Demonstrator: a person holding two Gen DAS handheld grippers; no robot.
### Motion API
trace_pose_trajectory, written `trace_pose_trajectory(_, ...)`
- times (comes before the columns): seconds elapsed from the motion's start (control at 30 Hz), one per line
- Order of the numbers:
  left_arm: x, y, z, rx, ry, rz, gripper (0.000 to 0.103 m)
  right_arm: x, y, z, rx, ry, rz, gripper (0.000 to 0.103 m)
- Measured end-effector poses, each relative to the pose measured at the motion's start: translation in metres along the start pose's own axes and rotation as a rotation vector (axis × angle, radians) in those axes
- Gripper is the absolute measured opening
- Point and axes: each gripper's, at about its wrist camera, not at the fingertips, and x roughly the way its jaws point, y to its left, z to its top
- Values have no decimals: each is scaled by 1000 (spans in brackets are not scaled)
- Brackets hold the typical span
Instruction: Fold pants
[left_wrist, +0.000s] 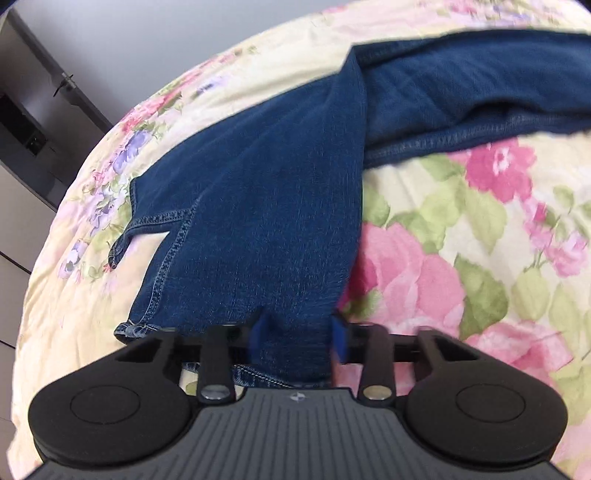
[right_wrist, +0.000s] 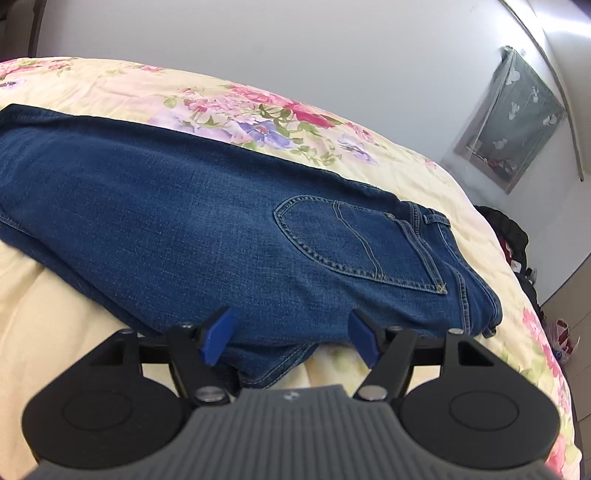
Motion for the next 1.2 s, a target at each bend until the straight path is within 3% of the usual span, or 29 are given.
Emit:
trace_pose_trajectory(0.03, -3, 3, 0, -22, -11, -19, 11, -1, 3, 1, -9, 0, -5, 67)
trace_pose_trajectory(0.1, -12, 9, 1, -50, -45, -29, 4, -4, 7, 2, -24, 0, -9, 68)
trace_pose_trajectory(0.2, -31, 21, 2, -75, -118, 14, 3, -7, 11, 3, -30, 4, -18, 68)
trace_pose_trajectory(0.37, -57, 62, 22, -128, -193, 8, 3, -6, 10, 6, -15, 21, -26, 69)
trace_pose_trajectory(0.57, -57, 136, 77, -172, -186, -65, 2, 0, 7, 13, -31, 16, -42, 70)
trace_pose_trajectory(0.77, 1, 198, 142, -190, -87, -80, 2, 12, -1, 13, -39, 7, -71, 71)
trace_pose_trajectory(1.0, 95, 213, 184, -112, 23, -40, 4, 33, -7, 15, -62, 26, -96, 71)
trace_pose_trajectory(1.07, 117, 216, 188, -108, 31, -25, 13, 39, -8, 16, -70, 34, -95, 71)
trace_pose_trajectory(1.13, 132, 216, 189, -100, 38, 5, 33, 43, -8, 17, -78, 41, -100, 71)
trace_pose_trajectory(1.17, 137, 218, 190, -93, 38, 39, 36, 44, -8, 18, -81, 43, -102, 72)
trace_pose_trajectory(1.2, 140, 221, 189, -95, 37, 63, 46, 45, -7, 18, -87, 42, -105, 72)
